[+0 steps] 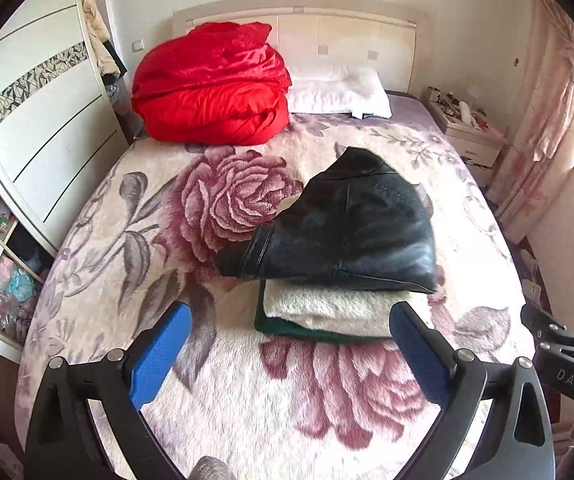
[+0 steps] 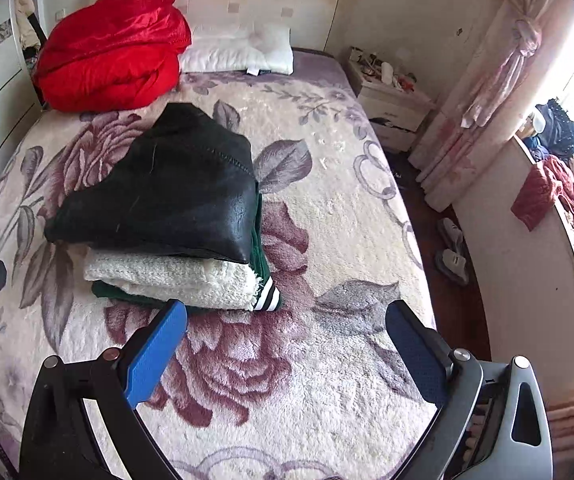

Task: Fold large clothes

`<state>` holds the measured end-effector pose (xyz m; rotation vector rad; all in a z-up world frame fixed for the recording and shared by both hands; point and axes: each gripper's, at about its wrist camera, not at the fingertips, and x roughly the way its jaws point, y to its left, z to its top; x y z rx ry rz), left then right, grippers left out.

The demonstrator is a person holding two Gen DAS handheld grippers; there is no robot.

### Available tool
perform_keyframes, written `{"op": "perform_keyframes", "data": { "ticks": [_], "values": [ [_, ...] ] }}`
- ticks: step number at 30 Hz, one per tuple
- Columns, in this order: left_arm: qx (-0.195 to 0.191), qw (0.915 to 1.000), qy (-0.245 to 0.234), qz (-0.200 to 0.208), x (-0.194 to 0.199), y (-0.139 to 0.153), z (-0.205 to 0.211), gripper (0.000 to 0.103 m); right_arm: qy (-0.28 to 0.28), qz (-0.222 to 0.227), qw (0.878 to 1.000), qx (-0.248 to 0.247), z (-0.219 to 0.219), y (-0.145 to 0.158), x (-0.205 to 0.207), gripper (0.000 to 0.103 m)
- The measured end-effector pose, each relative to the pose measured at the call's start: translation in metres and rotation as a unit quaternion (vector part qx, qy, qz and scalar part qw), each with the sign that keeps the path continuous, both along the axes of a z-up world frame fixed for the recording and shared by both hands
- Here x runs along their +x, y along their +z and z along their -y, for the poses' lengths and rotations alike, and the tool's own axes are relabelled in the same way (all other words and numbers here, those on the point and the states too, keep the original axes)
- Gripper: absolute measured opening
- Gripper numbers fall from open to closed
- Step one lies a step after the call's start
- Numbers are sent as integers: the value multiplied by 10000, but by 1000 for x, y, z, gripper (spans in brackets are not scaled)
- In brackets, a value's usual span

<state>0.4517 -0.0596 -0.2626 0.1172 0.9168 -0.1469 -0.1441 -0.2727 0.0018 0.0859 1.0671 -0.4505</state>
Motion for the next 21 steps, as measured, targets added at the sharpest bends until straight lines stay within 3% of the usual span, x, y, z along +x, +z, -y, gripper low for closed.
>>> {"op": "perform_keyframes", "data": {
  "ticks": [12,21],
  "values": [
    [-94,9996,-51,276,-143,138,-11,101,-82,694,9973,-207,-32,170,-170,101],
    [-88,9982,50,598,-221,206,-24,101,-37,1190,9923,-331,-56,270,-279,101]
  ]
}}
